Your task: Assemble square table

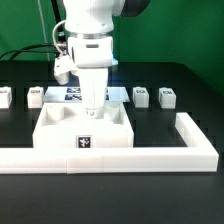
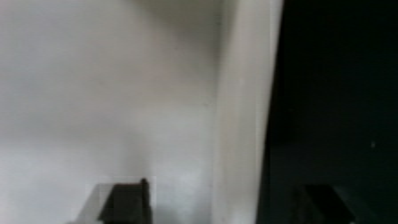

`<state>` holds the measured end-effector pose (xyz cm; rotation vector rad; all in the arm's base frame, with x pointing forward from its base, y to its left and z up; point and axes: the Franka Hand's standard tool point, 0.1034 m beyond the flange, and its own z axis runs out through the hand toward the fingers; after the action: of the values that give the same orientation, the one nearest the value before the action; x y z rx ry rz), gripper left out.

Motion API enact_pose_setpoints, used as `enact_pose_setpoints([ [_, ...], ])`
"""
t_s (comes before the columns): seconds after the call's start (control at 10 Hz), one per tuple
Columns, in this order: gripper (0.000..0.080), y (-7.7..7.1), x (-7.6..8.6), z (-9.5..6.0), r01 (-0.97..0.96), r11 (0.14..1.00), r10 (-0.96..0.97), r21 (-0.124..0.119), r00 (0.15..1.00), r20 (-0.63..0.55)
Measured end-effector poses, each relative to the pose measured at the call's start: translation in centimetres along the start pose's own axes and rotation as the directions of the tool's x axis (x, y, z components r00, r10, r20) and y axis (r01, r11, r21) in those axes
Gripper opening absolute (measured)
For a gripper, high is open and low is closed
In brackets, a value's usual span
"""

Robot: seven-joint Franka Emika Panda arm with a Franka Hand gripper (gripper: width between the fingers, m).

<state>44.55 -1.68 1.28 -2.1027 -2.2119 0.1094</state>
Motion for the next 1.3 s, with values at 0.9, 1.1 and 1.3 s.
enact_pose_setpoints([
  [0.9,0.0064,0.3,-0.1,-0.1,-0.002,1.000,0.002,-0.012,1.000,0.001],
  [1.1,0.0064,0.8,1.0,-0.4,-0.027,0.999,0.027,-0.020,1.000,-0.002],
  [1.3,0.0064,1.8,2.8,-0.7,-0.068,0.997,0.067,-0.030,0.998,-0.009],
])
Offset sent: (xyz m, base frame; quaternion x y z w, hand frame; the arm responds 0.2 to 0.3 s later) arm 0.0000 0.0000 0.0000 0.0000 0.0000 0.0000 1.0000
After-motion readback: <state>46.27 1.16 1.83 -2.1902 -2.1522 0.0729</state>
